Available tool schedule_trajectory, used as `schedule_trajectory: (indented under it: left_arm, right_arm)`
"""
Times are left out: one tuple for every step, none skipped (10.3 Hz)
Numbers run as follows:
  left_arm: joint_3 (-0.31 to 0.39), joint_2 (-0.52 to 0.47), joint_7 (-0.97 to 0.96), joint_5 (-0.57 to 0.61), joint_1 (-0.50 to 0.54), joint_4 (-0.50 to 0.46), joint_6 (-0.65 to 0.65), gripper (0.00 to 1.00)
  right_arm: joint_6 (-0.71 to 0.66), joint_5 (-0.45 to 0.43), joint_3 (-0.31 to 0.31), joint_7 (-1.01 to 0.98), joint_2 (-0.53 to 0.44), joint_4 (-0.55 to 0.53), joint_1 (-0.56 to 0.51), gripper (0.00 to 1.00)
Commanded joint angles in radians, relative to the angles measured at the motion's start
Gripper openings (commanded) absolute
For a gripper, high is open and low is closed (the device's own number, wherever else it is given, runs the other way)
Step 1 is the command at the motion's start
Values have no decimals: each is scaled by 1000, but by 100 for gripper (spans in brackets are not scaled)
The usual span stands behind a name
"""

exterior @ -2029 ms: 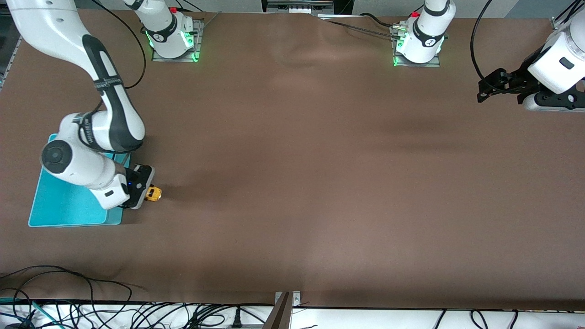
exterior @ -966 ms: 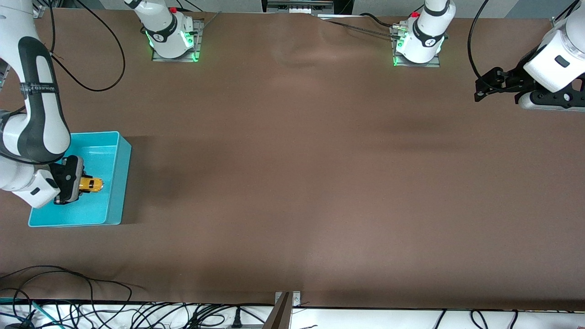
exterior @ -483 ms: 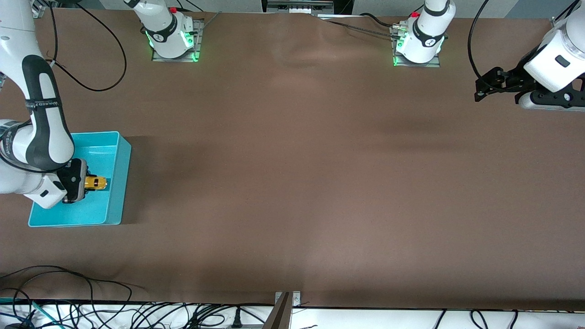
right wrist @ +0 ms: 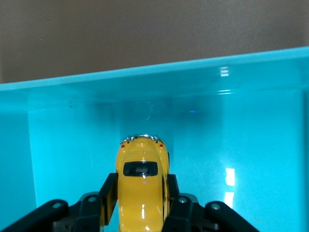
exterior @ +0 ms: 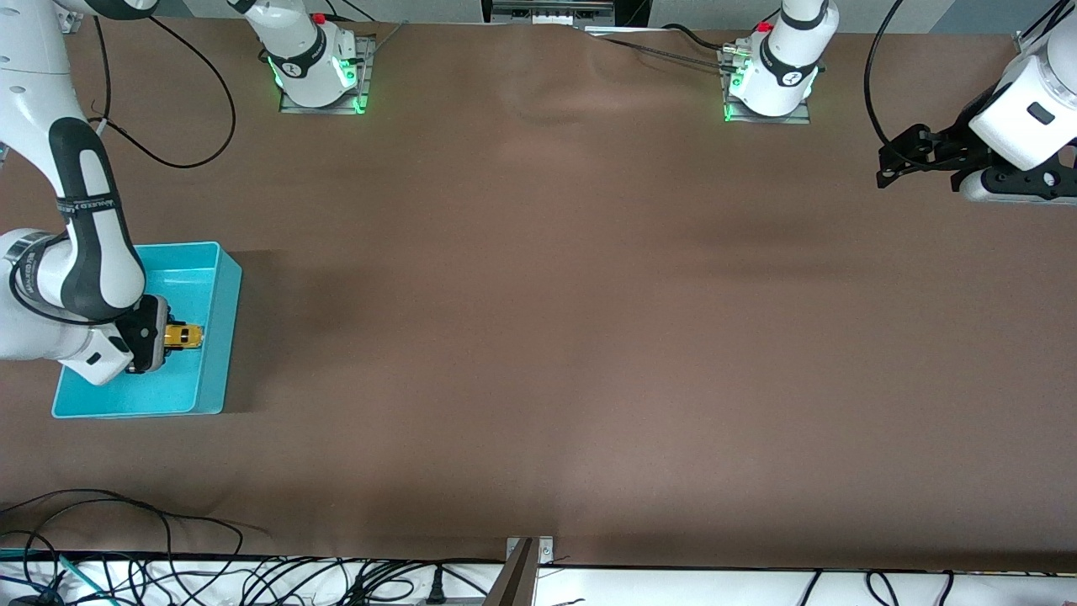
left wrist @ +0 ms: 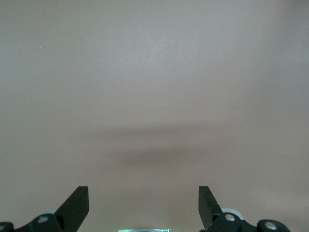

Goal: Wind up and store yellow beetle car
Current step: 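Lower the car into the box and open the right gripper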

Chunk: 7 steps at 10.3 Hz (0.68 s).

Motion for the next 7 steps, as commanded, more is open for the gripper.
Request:
schedule_trajectory:
  left_arm:
    - [-3, 13, -4, -7, -4, 40, -16, 100]
    - [-3, 13, -2, -7, -4, 40, -16, 100]
    - [-1, 13, -2, -7, -4, 40, -16, 100]
    - [-1, 13, -2, -7, -4, 40, -16, 100]
    - [-1, 13, -2, -7, -4, 40, -16, 100]
    - [-1, 13, -2, -7, -4, 40, -16, 100]
    - [-1, 13, -2, -7, -4, 40, -16, 100]
  right_arm:
    - [17, 3, 11, -22, 15, 3, -16, 0]
    - [17, 3, 11, -22, 18, 3, -16, 0]
    - [23, 3, 11, -22, 28, 3, -16, 32]
    - [27, 5, 11, -42, 31, 3, -16, 39]
    - [27, 5, 11, -47, 31, 3, -16, 47]
    - [27, 5, 11, -47, 31, 3, -16, 56]
    - [24, 5, 11, -49, 29, 3, -17, 80]
